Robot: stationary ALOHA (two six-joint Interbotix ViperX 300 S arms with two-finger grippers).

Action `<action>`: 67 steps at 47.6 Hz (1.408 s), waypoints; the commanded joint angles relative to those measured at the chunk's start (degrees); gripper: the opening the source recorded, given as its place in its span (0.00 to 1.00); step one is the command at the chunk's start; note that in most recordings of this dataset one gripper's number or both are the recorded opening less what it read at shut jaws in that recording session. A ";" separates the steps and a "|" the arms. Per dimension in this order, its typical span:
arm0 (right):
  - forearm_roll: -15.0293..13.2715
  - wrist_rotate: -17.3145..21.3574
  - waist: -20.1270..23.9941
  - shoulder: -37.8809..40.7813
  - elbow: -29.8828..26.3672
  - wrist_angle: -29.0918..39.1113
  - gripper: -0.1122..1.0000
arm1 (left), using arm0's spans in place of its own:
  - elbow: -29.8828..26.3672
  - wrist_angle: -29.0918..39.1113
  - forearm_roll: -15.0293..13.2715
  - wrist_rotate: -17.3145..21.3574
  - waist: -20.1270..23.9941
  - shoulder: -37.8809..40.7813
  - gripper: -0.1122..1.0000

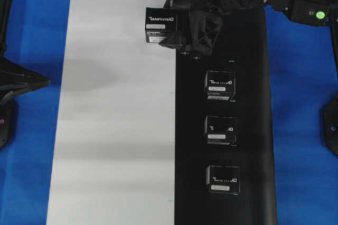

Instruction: Place the box from the black base onto the white base.

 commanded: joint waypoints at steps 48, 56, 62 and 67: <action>0.18 -0.18 -2.37 -15.03 8.00 3.69 0.99 | -1.49 -0.26 0.18 -0.18 0.18 0.26 0.07; 0.18 -0.18 -2.64 -17.58 9.49 3.69 0.99 | -1.41 -0.26 0.09 -0.18 0.09 0.18 0.07; 0.18 -0.18 -2.72 -19.25 10.81 3.69 0.99 | -1.41 -0.26 0.09 -0.18 0.09 0.26 0.07; 0.18 -0.18 -2.81 -20.65 12.04 3.25 0.99 | -1.49 -0.26 0.09 -0.18 0.09 0.26 0.07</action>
